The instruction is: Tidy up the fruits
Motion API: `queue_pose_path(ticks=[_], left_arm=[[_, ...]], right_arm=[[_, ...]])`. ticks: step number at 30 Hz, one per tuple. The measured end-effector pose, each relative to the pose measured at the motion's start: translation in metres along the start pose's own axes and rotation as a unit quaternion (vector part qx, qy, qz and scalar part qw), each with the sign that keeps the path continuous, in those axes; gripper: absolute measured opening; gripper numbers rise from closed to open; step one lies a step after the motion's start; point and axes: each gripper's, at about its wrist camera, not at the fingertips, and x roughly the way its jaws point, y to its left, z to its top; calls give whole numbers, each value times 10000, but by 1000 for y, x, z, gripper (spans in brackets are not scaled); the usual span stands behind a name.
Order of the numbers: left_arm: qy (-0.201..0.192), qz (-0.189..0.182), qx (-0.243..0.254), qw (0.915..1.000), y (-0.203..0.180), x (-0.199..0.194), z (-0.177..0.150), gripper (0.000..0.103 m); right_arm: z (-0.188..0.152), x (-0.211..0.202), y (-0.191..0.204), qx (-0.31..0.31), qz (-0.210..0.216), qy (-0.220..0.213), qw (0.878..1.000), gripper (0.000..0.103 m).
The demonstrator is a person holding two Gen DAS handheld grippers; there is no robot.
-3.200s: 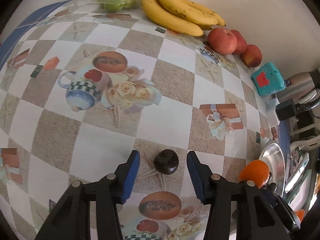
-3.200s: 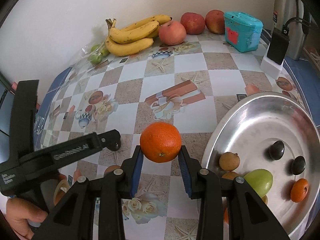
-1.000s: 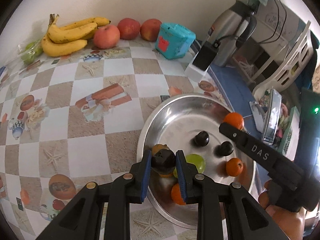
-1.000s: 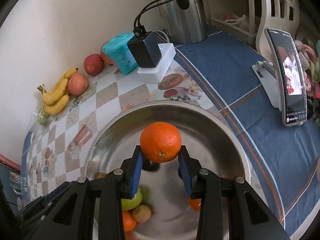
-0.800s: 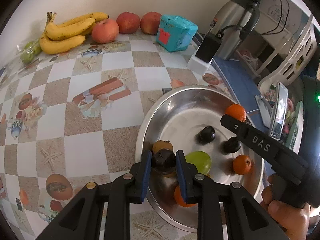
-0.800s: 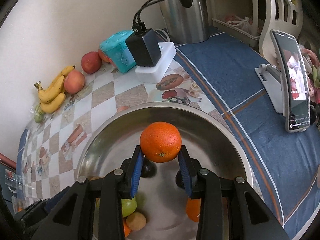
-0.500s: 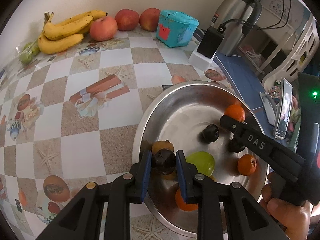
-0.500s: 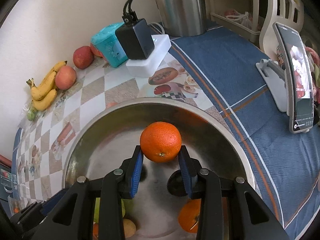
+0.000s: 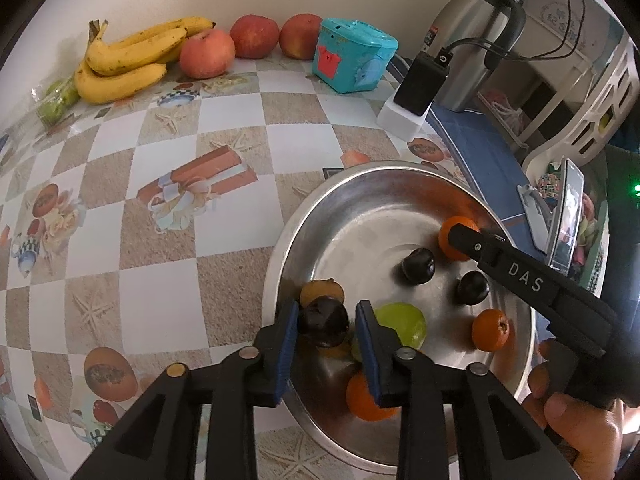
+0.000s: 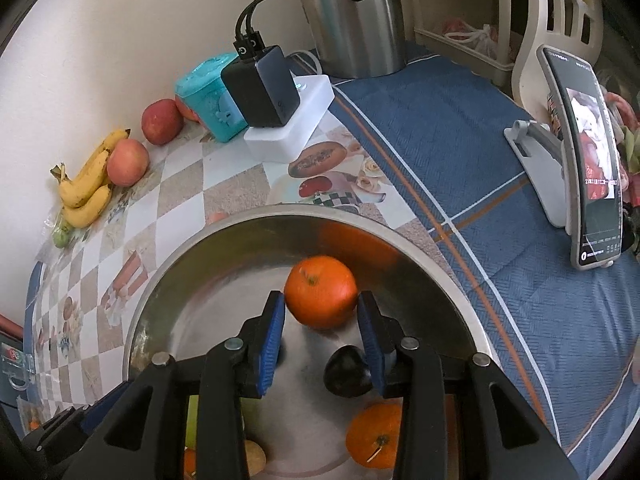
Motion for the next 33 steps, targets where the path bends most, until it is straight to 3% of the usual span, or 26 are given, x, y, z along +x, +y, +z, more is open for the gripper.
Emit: queue_pose_path(ticks=[3,6,8,10,15,18,22,27,29,31,33], left_arm=[[-7,-72,-17,10000,-1,-3,-1,43],[-46,-119,-40,9999,-1,-7,0,45],[-63,-185,-86,9998,0,-11,0,48],[-113,-206,-145,9996,2,-15,2,59],[-198,-136,-347,9991,14,-24,4,70],[-255,192,-555,9979,29,-27,5,79],[-312,922,-718,9927,48,-28,3,93],[-368,1740,-823,9806,71,-30,-5,100],[-406,1946,-809,9767,76,-32,-7,100],[-475,2105,-806,9731,83,-36,-9,100],[-539,2295,-818,9684,86,-42,-10,100]], right_arm=[[1,-3,1,-37,-31,-34,10000,39],[2,-7,1,-53,-31,-92,9999,50],[2,-12,0,-26,-9,-115,9999,51],[2,-15,1,-39,1,-124,9999,51],[1,-25,7,-141,-46,-159,9998,56],[-3,-29,12,-206,-55,-92,9997,57],[-9,-31,20,-293,-28,40,9996,57],[-21,-35,34,-521,25,160,9985,57],[-27,-39,40,-650,37,161,9977,62],[-33,-43,44,-724,41,130,9973,81],[-39,-47,47,-791,92,125,9967,81]])
